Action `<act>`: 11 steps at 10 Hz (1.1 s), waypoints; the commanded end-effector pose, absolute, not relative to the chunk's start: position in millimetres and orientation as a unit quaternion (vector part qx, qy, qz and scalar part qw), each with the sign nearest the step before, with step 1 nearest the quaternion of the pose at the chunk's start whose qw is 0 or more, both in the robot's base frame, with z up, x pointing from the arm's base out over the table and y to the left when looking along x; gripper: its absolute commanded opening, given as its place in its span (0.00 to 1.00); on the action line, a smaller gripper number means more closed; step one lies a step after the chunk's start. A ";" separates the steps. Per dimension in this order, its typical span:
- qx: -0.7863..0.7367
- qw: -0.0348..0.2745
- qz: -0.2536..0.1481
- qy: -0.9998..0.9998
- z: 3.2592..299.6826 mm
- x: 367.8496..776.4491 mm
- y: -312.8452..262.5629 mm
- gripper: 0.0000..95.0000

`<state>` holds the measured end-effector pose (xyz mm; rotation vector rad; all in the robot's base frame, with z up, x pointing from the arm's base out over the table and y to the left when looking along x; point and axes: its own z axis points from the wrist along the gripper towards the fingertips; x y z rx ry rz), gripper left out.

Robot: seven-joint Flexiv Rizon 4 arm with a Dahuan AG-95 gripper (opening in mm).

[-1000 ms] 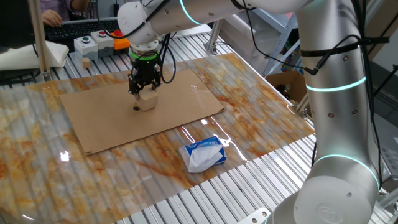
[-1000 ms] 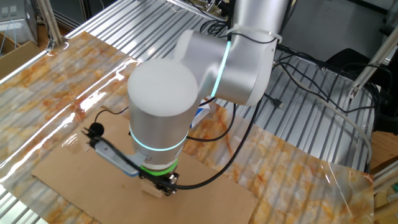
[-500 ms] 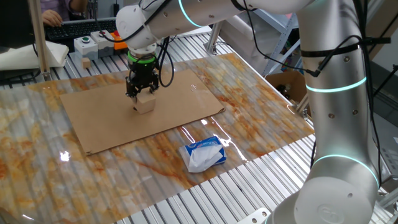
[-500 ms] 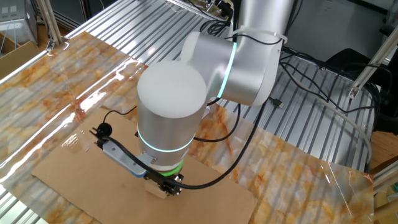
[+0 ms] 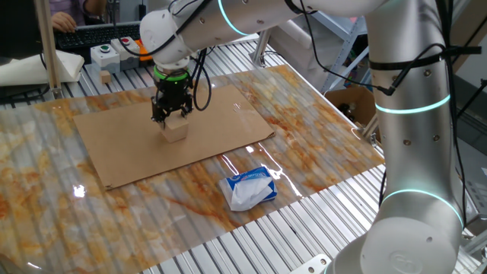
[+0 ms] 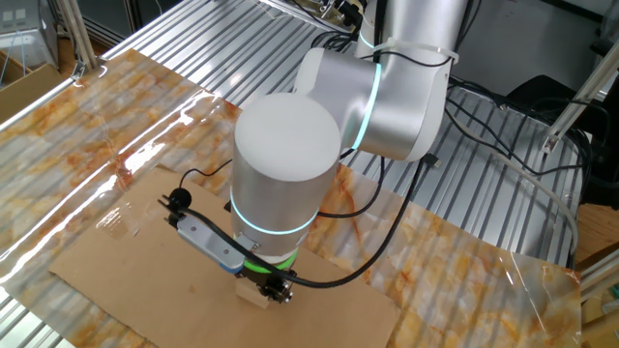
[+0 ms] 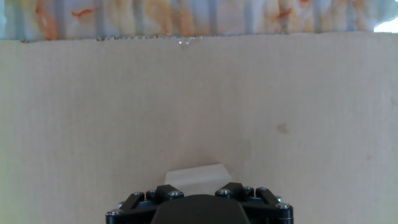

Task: Hold a small block with the gripper and sweep it from left to right on the table

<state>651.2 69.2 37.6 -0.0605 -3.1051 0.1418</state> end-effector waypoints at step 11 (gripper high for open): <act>-0.065 0.000 0.058 -0.996 53.6 646.2 67.9 1.00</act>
